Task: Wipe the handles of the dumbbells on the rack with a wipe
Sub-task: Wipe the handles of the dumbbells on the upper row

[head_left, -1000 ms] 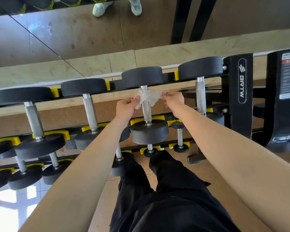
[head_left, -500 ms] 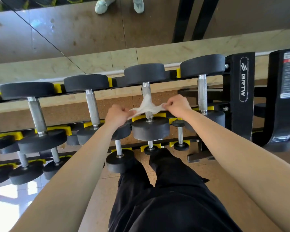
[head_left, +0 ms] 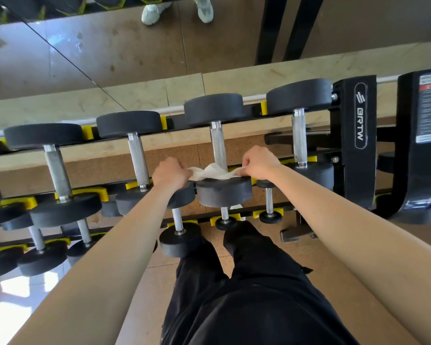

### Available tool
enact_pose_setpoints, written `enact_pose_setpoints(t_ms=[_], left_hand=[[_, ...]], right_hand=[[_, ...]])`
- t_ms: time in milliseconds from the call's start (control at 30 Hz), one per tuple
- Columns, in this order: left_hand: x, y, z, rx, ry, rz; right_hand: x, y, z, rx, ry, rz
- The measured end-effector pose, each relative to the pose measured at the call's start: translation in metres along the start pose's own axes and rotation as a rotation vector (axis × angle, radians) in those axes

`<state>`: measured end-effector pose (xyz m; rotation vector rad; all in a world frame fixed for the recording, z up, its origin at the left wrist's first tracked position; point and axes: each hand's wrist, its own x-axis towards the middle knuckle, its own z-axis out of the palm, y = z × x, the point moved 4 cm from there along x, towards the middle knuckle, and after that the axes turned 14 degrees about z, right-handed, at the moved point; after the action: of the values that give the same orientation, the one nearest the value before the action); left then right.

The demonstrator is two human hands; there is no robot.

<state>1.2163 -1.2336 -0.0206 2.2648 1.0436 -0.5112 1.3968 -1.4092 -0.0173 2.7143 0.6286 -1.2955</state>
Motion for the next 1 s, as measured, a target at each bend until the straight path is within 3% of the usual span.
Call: enact_pose_setpoints(t_ms=[100,200,267,400,567,800,900,1000], left_hand=[[0.004,0.014,-0.004,-0.318,0.07,0.05],[0.003,0.0,-0.015,-0.929,0.32,-0.26],[-0.001,-0.009,-0.019,-1.289,0.382,-0.407],[-0.004,-0.003,-0.023,-1.792,0.422,-0.377],[0.004,0.018,-0.009,-1.806,0.488,-0.427],[0.027,0.064,0.022,-1.678,0.185,-0.421],[0.035,0.074,0.022,-1.616,0.079,-0.363],[0.043,0.07,0.019,-1.567,0.1,-0.395]], right_hand=[[0.008,0.027,-0.01,0.031,0.163,0.154],[0.013,0.042,-0.018,0.243,0.3,0.161],[0.014,0.039,-0.02,0.393,0.272,0.12],[0.015,0.023,-0.016,0.649,0.106,0.075],[0.019,0.007,-0.011,0.994,-0.113,0.125],[0.023,-0.023,0.007,1.371,-0.659,0.158],[0.024,-0.036,0.012,1.42,-0.879,0.072],[0.026,-0.038,0.013,1.381,-0.888,0.095]])
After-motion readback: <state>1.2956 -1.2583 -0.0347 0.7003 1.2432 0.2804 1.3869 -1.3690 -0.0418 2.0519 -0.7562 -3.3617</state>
